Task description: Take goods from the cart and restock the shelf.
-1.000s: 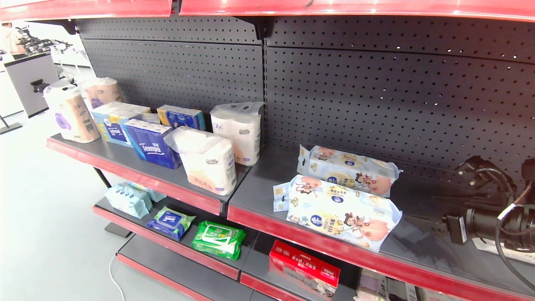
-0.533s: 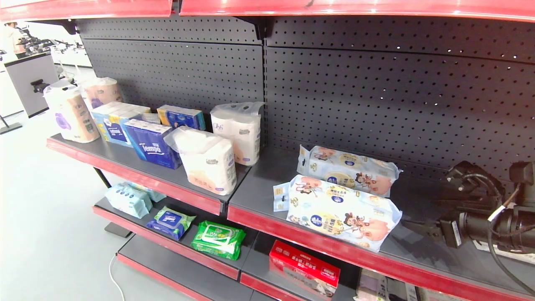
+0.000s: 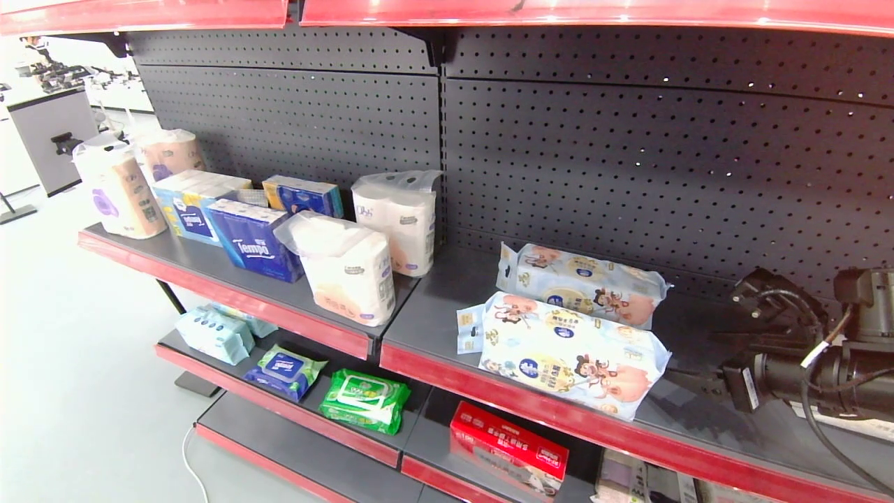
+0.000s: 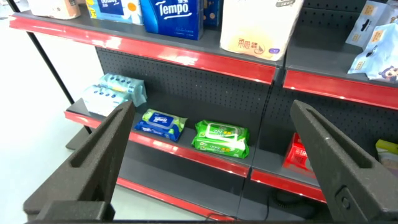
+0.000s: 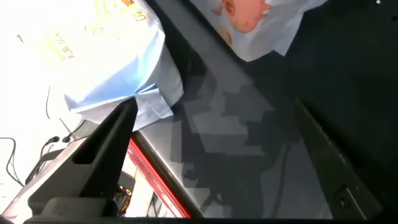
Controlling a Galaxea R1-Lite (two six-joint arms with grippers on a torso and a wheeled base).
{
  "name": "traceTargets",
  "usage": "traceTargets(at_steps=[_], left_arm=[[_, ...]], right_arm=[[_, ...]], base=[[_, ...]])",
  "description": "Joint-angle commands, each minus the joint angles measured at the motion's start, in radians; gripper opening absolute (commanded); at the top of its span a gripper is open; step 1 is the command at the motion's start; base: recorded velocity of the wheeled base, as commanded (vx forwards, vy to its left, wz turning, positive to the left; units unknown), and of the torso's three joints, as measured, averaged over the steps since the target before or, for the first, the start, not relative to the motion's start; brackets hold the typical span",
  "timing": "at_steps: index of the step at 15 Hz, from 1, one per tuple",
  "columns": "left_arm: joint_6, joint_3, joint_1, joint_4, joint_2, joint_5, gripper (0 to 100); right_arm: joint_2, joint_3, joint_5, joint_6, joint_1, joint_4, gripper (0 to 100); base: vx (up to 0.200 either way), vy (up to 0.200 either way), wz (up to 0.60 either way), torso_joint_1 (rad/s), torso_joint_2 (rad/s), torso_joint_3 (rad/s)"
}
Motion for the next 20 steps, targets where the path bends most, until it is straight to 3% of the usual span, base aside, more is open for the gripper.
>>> traceTargets(at_steps=[1, 20], left_arm=[[-0.001, 0.0, 0.0, 0.0, 0.001, 0.0, 100], [-0.001, 0.0, 0.0, 0.0, 0.001, 0.0, 100]], right_arm=[[0.008, -0.004, 0.001, 0.002, 0.01, -0.001, 100], [0.021, -0.015, 0.001, 0.011, 0.048, -0.005, 100]], base=[[0.0, 0.0, 0.0, 0.0, 0.0, 0.0], [0.0, 0.0, 0.0, 0.0, 0.0, 0.0]])
